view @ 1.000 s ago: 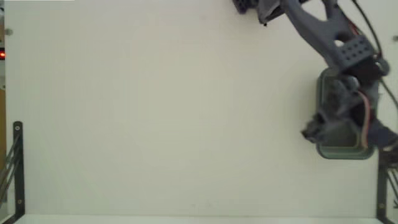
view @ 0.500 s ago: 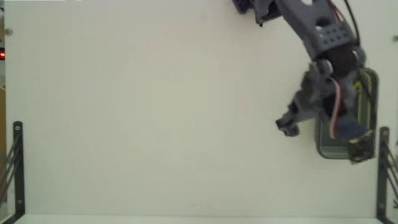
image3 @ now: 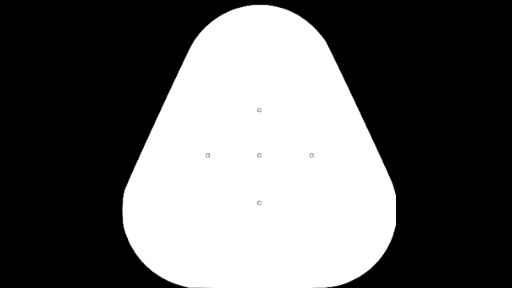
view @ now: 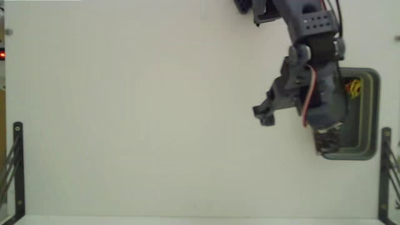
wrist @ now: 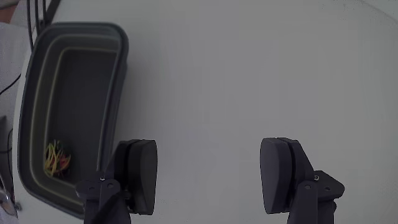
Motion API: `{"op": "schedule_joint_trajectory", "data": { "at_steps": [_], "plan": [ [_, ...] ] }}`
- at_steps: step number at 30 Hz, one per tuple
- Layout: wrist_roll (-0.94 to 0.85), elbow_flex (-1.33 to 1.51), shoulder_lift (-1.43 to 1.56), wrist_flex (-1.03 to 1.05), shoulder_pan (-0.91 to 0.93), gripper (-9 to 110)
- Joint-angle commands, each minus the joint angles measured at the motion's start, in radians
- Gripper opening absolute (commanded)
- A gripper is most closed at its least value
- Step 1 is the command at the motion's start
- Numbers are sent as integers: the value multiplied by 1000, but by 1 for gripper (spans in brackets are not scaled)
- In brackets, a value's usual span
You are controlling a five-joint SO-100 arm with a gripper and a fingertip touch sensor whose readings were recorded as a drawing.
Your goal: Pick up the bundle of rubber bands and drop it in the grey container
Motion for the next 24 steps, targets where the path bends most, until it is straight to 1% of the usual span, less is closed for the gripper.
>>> {"op": "schedule_joint_trajectory", "data": {
  "at_steps": [1, 13, 24],
  "plan": [
    [3, 27, 87, 20, 29, 110],
    [3, 155, 217, 20, 128, 110],
    [3, 221, 283, 21, 178, 110]
  ]
}}
